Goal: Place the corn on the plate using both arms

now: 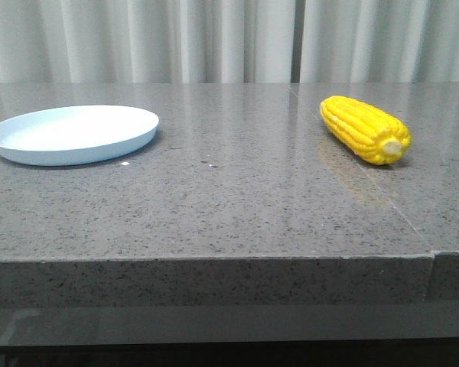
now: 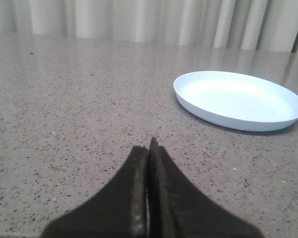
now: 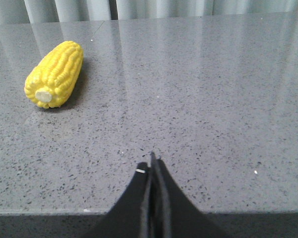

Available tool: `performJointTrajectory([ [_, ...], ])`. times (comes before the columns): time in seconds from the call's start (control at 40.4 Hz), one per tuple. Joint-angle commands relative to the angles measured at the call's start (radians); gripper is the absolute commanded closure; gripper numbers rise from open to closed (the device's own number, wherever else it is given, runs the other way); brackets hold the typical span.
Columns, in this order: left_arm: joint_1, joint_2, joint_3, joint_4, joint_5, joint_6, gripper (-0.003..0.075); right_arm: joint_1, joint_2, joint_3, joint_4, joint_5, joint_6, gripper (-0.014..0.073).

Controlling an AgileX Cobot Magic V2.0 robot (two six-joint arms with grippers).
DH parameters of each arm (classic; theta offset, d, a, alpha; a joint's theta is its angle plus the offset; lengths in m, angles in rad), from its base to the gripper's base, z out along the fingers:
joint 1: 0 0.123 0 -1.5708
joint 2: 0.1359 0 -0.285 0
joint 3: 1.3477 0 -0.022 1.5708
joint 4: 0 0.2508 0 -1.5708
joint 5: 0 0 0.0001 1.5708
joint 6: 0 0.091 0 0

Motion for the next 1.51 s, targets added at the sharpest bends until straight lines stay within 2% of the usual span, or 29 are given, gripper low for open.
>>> performJointTrajectory([
  [0.0,0.002,-0.018,0.004,-0.007,-0.086,-0.007,0.0741,-0.005,-0.011,-0.017,0.002,-0.083,-0.009,0.0708],
  [1.089,0.002,-0.018,0.004,-0.007,-0.092,-0.007,0.0741,-0.005,-0.011,-0.017,0.002,-0.083,-0.009,0.0708],
  [1.385,0.002,-0.018,0.002,-0.001,-0.174,-0.007,0.0741,-0.005,-0.011,-0.018,0.002,-0.133,-0.009,0.0708],
  [1.484,0.002,-0.018,0.002,-0.001,-0.267,-0.007,0.074,-0.005,-0.011,-0.026,0.002,-0.171,-0.009,0.0708],
])
